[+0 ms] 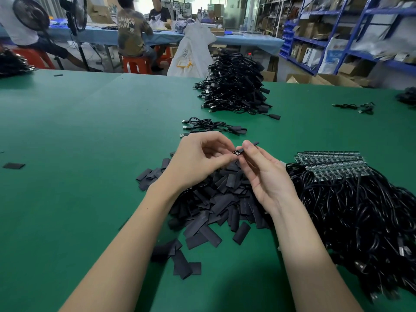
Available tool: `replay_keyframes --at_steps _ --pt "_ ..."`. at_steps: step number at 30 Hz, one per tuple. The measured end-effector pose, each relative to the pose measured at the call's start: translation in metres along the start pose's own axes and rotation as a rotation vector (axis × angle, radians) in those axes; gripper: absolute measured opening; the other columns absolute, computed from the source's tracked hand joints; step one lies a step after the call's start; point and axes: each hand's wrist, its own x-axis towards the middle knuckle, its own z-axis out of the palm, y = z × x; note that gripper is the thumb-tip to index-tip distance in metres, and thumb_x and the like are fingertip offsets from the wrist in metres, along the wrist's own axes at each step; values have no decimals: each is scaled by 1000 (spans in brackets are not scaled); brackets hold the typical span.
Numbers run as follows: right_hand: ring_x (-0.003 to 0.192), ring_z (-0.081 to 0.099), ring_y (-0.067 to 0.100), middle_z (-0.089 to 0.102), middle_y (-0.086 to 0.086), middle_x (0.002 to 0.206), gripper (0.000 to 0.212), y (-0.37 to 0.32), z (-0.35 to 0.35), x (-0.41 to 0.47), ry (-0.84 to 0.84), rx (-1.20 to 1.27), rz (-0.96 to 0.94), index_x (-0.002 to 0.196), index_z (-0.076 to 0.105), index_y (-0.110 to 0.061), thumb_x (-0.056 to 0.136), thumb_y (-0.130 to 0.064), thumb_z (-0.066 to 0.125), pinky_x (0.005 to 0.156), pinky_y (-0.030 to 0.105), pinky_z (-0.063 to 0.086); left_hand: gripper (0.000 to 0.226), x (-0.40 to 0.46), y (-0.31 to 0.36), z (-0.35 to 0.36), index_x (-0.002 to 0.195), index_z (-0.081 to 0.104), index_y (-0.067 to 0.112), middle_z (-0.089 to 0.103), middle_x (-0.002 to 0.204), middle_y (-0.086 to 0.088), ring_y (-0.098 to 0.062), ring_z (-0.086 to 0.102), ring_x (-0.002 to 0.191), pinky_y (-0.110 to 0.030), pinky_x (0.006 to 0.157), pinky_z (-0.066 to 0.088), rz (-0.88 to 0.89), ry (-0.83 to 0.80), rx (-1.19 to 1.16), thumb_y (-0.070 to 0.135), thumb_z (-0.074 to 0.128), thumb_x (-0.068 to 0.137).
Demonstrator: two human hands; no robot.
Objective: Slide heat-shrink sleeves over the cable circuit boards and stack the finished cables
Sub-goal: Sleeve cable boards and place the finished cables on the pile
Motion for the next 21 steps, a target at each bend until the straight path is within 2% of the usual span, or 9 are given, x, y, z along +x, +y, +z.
replay_keyframes --at_steps 4,8,10,15,21 --pt "74 72 8 77 7 86 14 0 -1 0 23 -36 0 89 75 -5 78 -15 78 70 16 57 11 0 0 2 90 76 9 76 78 -3 -9 68 71 -33 76 59 -19 -12 -7 12 84 83" --pt "74 71 7 77 6 86 8 -1 -1 -1 30 -67 -2 89 75 -6 84 -13 76 70 15 57 10 -1 1 3 90 77 9 75 78 -3 -7 66 69 -26 72 57 -9 -13 -15 11 84 82" --pt "73 71 7 77 6 85 4 -1 -1 -1 26 -88 -8 87 76 -7 86 -11 75 70 15 57 10 -1 0 4 90 77 8 76 78 -4 -7 66 69 -27 72 57 -4 -10 -6 11 84 82" --pt "74 72 7 77 6 86 3 -1 0 -3 7 -95 -6 86 77 -7 86 -10 76 69 15 56 11 -2 -1 3 89 77 10 76 77 -1 -10 69 69 -34 74 59 -10 7 -4 13 84 82" --pt "75 73 8 78 7 88 4 -1 -1 -3 -1 -184 -17 89 75 -7 87 -11 77 67 15 56 15 -2 -1 8 84 70 9 73 76 -10 -22 68 69 -33 72 58 -48 24 -30 12 84 81"
